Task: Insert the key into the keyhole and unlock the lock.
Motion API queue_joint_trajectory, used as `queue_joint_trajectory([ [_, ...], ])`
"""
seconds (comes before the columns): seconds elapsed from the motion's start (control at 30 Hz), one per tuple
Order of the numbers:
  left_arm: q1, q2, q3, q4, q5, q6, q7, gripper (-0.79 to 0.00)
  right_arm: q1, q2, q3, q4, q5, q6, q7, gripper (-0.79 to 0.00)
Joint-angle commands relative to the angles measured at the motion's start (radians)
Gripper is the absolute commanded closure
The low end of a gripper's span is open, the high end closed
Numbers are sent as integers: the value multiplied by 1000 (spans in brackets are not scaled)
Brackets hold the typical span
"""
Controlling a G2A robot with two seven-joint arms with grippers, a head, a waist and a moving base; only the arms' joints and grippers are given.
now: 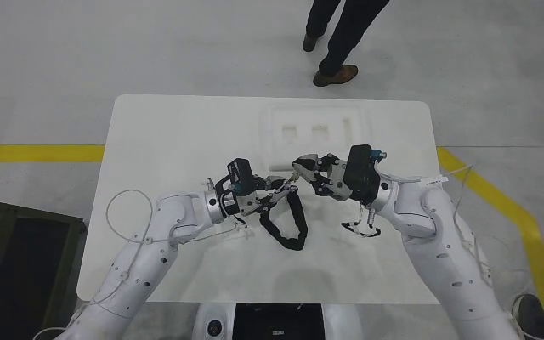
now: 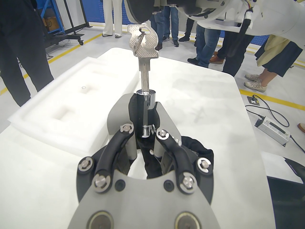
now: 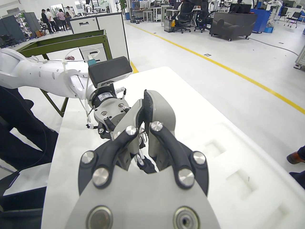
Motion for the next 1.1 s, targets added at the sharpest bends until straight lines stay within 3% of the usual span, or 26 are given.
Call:
queue_joint_trajectory([
  [0.0,-3,-1,1,4,0,0,3,0,1,0,-1,1,0,0,4,0],
  [0.53,-21,-6,7,25,0,2,21,0,8,0,-24,9,1,24,16,0],
  [0.57,-22,-6,6,26,1,2,22,0,8,0,-21,4,6,33,14,-234],
  [0.6,-23,-6,5,27,6,5,21,0,9,0,-18,-3,8,33,18,-372],
  [0.63,-23,-5,4,28,13,11,20,0,12,2,-12,-11,10,34,23,-680],
  [0.67,-23,-5,3,29,18,14,20,0,13,3,-6,-21,14,36,29,-785],
  [0.8,-22,-4,0,35,16,-1,16,0,28,12,23,-79,-26,-13,83,-785],
  [1.07,-58,6,-22,54,-45,-134,-84,0,59,33,51,-125,-193,-158,158,-785],
])
